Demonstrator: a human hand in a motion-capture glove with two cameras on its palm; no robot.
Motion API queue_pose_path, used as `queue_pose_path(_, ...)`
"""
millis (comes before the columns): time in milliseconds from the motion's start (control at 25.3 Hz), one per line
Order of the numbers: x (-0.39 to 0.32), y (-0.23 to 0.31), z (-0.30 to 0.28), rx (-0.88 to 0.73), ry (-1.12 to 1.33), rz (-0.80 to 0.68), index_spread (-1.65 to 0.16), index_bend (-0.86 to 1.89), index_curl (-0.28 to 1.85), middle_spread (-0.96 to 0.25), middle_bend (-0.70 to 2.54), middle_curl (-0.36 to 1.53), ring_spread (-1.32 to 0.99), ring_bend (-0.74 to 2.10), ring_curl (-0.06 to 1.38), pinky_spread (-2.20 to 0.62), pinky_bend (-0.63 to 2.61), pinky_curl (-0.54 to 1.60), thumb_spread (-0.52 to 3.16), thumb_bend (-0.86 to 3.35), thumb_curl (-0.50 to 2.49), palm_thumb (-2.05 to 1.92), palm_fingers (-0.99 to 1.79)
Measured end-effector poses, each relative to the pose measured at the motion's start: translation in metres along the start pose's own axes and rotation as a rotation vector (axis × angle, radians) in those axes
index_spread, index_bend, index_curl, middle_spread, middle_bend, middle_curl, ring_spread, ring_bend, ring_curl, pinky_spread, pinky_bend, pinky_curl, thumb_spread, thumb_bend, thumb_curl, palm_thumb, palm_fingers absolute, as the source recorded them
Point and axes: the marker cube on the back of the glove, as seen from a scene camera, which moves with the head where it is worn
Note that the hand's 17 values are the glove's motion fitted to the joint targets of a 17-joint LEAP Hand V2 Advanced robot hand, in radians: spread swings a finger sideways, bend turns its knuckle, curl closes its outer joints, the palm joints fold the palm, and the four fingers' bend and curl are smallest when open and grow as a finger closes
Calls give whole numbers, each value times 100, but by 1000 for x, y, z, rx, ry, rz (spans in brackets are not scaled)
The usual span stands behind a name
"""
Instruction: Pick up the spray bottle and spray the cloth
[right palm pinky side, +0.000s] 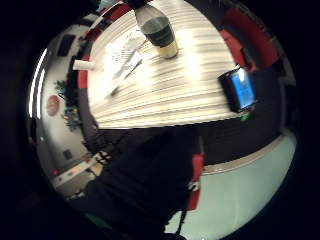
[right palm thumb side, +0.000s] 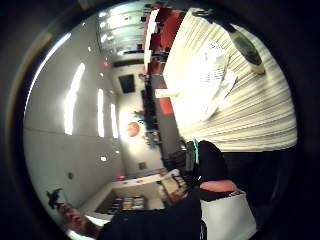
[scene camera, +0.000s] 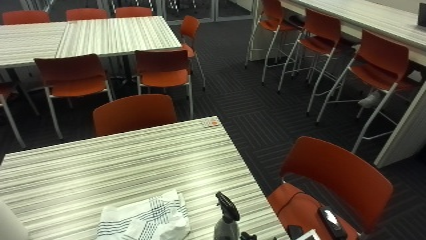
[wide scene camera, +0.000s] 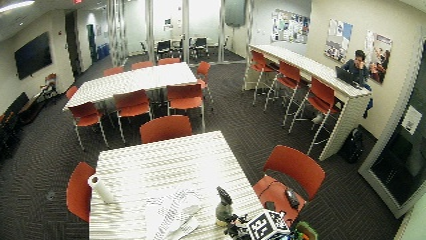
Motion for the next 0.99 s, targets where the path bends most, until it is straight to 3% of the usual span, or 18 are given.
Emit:
queue_pose_path(197, 15, -5, -3, -9, -454, 121, -42, 13, 26, -10, 18, 22, 7, 35, 24, 11, 42, 29, 101, 8, 39, 68, 16)
queue_pose_path(355, 29, -6, -5, -13, -648, 191, -42, 12, 25, -9, 19, 24, 8, 36, 25, 11, 44, 30, 101, 6, 40, 70, 14)
queue_pose_path(987, 60, -16, 9, 27, -584, 258, -42, 13, 24, -9, 19, 28, 7, 38, 28, 11, 49, 34, 100, -2, 45, 76, 12)
